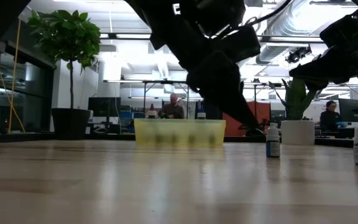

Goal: Pick & Place food coloring
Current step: Put the small blue food coloring bottle into the yellow container

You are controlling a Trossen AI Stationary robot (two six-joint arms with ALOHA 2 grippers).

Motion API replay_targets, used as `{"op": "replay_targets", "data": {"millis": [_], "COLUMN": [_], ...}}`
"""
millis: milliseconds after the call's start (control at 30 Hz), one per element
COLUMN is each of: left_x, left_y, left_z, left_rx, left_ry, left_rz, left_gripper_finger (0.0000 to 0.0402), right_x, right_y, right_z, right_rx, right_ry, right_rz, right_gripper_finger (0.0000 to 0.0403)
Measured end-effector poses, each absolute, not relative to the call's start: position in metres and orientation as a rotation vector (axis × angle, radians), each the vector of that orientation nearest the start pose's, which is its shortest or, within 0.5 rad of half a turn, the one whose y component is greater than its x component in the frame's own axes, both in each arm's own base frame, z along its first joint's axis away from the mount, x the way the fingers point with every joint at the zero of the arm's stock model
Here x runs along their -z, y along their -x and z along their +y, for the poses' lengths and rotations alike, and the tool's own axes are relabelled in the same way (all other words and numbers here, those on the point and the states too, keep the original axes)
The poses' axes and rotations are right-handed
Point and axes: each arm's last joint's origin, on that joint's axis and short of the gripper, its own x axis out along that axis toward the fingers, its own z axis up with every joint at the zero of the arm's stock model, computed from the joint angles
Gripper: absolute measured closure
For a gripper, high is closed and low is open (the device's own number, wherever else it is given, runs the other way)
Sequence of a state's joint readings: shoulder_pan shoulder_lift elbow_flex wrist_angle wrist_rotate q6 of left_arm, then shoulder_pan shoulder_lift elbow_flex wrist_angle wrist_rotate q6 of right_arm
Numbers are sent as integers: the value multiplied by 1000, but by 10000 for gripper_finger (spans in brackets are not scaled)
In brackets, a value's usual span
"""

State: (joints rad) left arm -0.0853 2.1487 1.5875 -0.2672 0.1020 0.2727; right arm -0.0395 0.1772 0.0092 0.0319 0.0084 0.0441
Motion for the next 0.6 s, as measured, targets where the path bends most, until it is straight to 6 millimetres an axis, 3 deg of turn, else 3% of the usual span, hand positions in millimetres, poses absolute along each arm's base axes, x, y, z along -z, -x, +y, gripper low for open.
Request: {"op": "replay_targets", "data": {"millis": [600], "left_x": [-166], "left_y": [-478], "left_z": [-45], "left_rx": [321], "left_ry": [-248], "left_rz": [704], "left_gripper_finger": [196], "right_x": [-155], "right_y": [-107], "right_z": [-4], "right_rx": [51], "right_ry": [-46], "right_rz": [135], "right_gripper_finger": [402]}}
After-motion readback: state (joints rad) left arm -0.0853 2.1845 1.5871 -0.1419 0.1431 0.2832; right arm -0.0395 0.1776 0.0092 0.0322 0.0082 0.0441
